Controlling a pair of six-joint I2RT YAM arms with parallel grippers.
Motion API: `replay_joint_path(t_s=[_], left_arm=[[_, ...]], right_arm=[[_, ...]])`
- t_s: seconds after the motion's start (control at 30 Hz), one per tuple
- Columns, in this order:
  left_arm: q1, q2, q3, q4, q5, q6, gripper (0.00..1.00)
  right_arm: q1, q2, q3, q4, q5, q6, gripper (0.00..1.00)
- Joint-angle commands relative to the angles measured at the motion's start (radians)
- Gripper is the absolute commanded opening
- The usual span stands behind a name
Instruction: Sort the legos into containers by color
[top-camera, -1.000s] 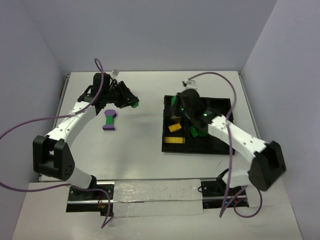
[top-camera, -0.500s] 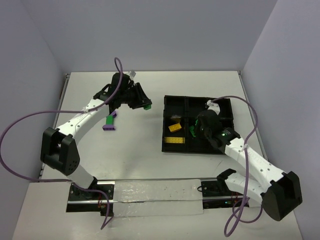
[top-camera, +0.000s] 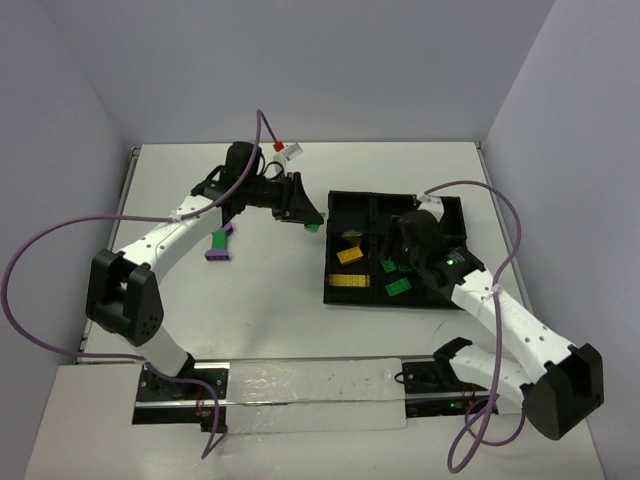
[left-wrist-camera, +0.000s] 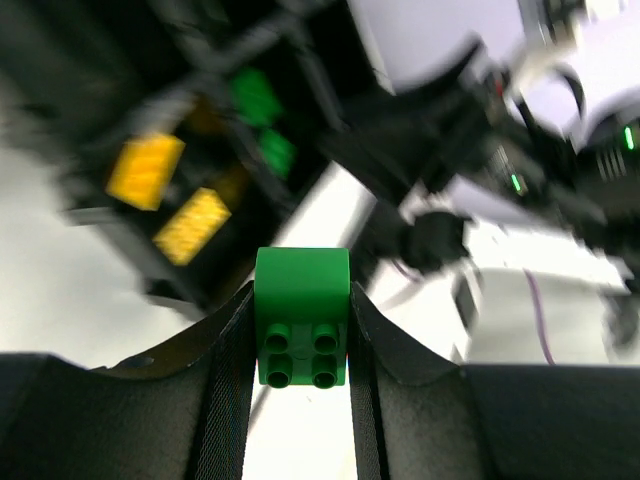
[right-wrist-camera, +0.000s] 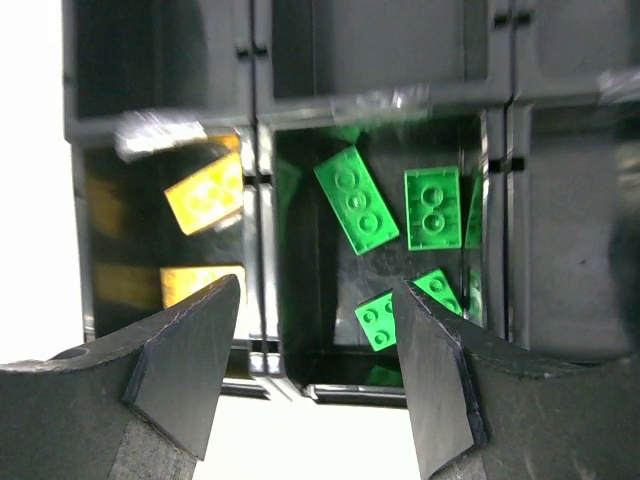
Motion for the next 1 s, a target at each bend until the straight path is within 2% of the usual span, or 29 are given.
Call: replay_joint_path(t_s=[0.0,0.5,0.6,0.7,0.77,0.8,0.87,0.97], left_arm=[[-0.008,-0.037,-0.002,0.112,0.272,0.061,0.00],[-0.093,0.027,0.047,0.228,0.383,0.004,0.00],[-0.129,0.050,0.034,0.376,0.437,-0.076,0.00],[-0.152,0.087,0.070,0.382,0.431,-0.092,0.00],[-0.171,0.115,0.142,0.322,0.355,-0.084,0.00],[-0.183,0.133,0.186,0.240,0.292,-0.055,0.00],[-0.232,0.197,0.322,0.037,0.069,0.021,0.00],[-0.288,0.306,0.437,-0.098,-0.131,-0.025,0.00]], right_arm=[[-0.009,-0.093,0.076,0.001,0.072,-0.020,0.70],[-0.025,-0.233,0.146,-0.059,0.113,-0.036,0.70],[-0.028,-0.237,0.161,-0.074,0.144,-0.048,0.70],[-0.029,-0.247,0.180,-0.095,0.188,-0.052,0.70],[-0.029,-0.265,0.186,-0.104,0.232,-0.049,0.70],[-0.029,-0.275,0.187,-0.109,0.251,-0.046,0.70],[-0.030,-0.321,0.183,-0.117,0.297,-0.035,0.70],[-0.031,-0.373,0.173,-0.127,0.355,-0.007,0.70]])
